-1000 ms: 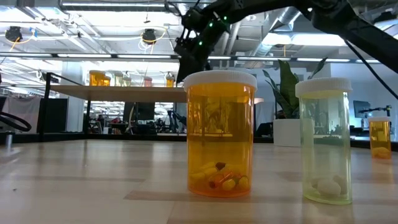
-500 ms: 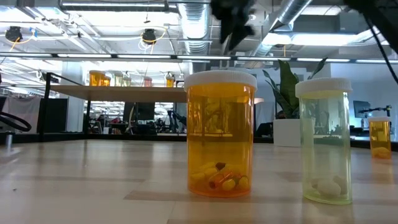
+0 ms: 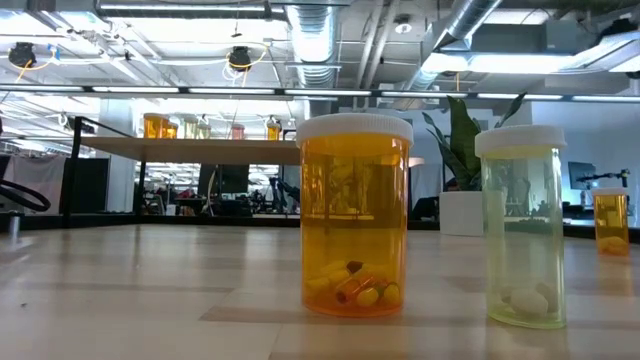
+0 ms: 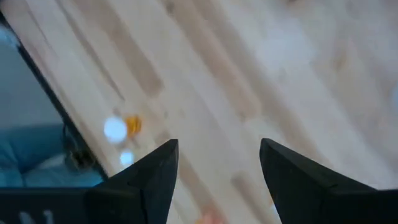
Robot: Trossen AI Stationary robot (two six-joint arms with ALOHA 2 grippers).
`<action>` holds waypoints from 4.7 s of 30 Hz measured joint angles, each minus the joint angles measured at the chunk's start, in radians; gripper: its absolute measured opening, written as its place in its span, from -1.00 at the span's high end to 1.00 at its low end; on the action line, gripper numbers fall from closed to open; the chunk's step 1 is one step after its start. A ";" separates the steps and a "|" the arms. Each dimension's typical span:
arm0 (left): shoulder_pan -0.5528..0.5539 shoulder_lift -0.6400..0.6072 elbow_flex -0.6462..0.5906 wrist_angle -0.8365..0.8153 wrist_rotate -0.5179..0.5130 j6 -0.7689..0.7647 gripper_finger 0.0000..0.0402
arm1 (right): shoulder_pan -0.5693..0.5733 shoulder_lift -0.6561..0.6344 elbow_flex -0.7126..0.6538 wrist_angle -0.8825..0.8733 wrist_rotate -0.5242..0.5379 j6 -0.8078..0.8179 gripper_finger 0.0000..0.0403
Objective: Pick and place medicine bottles onto shelf by color
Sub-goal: Move the small orange pill bottle to the center of the table
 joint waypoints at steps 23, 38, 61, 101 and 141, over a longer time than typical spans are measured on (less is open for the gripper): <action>-0.002 0.182 0.000 0.196 0.044 -0.197 0.14 | 0.129 -0.665 -0.944 0.256 0.069 0.310 -0.24; -0.065 0.336 0.000 0.201 0.043 -0.457 0.14 | 0.155 -0.553 -1.199 0.392 0.095 0.188 -0.24; -0.144 0.343 0.000 0.200 0.027 -0.528 0.14 | 0.158 -0.523 -1.222 0.558 0.053 0.309 -0.24; -0.143 0.342 0.000 0.196 0.037 -0.521 0.14 | 0.237 -0.246 -1.222 0.586 0.073 0.240 0.19; -0.143 0.340 0.000 0.188 0.077 -0.435 0.14 | -0.149 -0.244 -0.628 0.739 0.057 -0.309 0.35</action>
